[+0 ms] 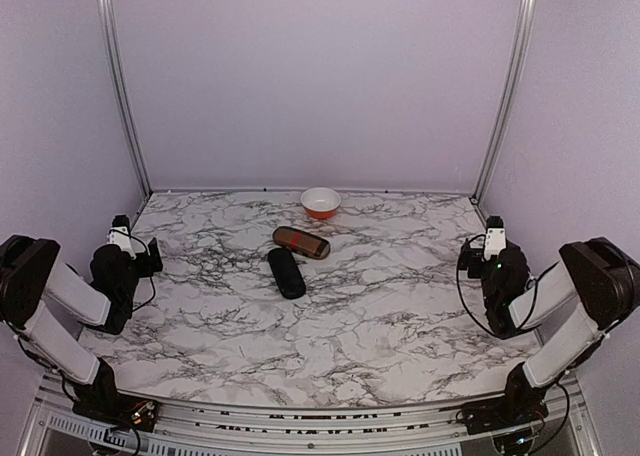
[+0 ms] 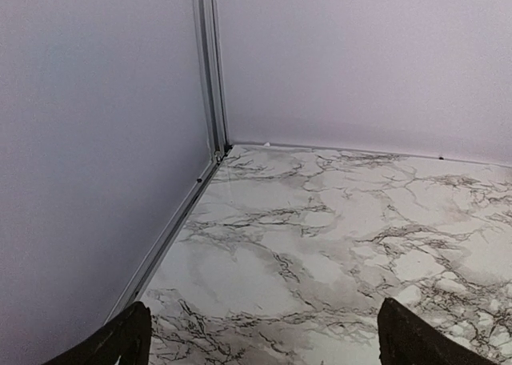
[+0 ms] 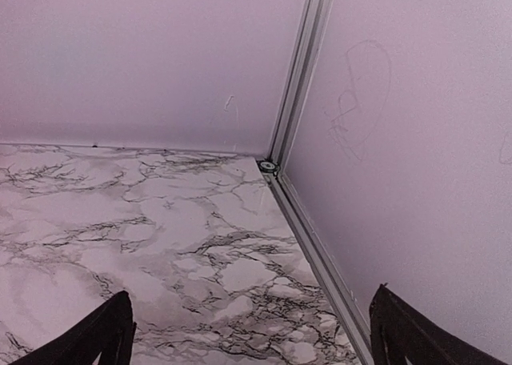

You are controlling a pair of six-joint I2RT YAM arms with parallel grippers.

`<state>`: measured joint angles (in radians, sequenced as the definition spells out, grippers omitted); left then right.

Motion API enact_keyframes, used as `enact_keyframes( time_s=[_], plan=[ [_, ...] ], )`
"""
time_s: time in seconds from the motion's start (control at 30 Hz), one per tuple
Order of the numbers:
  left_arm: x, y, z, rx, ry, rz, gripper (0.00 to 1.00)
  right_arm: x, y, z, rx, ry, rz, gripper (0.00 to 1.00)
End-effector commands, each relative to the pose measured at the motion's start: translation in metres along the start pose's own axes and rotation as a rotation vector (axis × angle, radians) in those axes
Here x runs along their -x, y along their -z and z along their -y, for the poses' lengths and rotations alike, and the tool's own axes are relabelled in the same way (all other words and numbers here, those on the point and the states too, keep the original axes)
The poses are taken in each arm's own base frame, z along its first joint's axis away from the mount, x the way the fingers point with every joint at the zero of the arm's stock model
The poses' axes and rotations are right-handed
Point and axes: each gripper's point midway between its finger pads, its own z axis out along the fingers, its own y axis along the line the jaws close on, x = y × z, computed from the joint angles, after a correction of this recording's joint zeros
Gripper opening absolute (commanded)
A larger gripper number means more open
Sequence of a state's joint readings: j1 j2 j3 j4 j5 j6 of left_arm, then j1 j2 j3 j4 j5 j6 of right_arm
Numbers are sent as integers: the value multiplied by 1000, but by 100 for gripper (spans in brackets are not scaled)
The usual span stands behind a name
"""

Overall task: Organize the sunglasses
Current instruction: Reset both arms

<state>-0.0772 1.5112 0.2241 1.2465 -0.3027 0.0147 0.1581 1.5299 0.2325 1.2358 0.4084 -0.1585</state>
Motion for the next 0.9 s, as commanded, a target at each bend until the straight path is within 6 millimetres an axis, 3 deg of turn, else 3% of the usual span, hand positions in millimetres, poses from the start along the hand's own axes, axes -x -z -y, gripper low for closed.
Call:
enact_keyframes(
  time_s=[0.0,0.17,0.23,0.87],
  plan=[
    [6,2,2,-22,15,43,99,14,-2,-1,74,-45,74,99],
    [4,0,0,-11,21,28,99,-3,-11,6,131,-111,28,100],
    [5,-1,-1,-3,24,28,99,4,-11,4,146,-100,73,100],
    [5,-1,-2,-2,25,28,99,4,-10,-3,165,-77,65,100]
  ],
)
